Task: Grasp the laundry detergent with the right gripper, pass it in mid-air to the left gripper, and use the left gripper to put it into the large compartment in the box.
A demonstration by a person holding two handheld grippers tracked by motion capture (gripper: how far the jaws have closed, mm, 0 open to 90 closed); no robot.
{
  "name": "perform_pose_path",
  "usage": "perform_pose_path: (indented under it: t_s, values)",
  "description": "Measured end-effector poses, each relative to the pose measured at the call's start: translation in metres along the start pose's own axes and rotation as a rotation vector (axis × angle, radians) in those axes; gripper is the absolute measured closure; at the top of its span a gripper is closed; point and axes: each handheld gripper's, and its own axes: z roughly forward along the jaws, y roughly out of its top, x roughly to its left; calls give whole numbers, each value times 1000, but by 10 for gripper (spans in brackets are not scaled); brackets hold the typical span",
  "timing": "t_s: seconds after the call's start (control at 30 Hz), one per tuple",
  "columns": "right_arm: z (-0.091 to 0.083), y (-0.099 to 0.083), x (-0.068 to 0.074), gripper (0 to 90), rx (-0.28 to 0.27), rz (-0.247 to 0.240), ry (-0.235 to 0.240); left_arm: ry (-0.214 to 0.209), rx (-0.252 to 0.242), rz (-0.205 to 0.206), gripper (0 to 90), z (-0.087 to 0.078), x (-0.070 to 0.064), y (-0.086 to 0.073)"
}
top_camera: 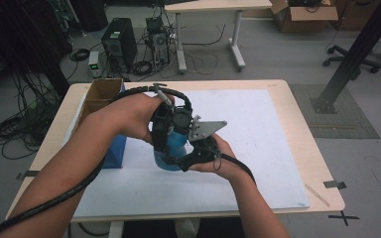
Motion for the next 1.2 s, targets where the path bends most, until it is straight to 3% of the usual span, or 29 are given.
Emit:
perform_pose_path:
  t_s: [0.17,0.47,0.73,0.83,1.07,1.13,1.17,1.2]
  values:
    - [-2,-4,-1,156,1,14,-32,-11,14,4,385,0,2,2]
    - [-3,-9,-2,0,-24,51,-42,-5,11,26,385,-5,4,5]
    - [-14,-6,-5,1,-29,30,-46,1,16,17,384,-12,7,5]
    - [-26,-7,-7,1,-24,30,-39,22,14,4,384,-16,8,4]
    - [-45,-6,-8,1,6,18,-49,2,22,-33,384,-21,12,1]
    - [-52,-5,-10,1,30,16,-58,-7,19,-63,383,-22,13,-1]
    - [-59,-3,-13,2,58,10,-65,-14,24,-100,383,-24,15,-3]
    - [-59,-3,-13,2,58,10,-65,-14,24,-100,383,-24,15,-3]
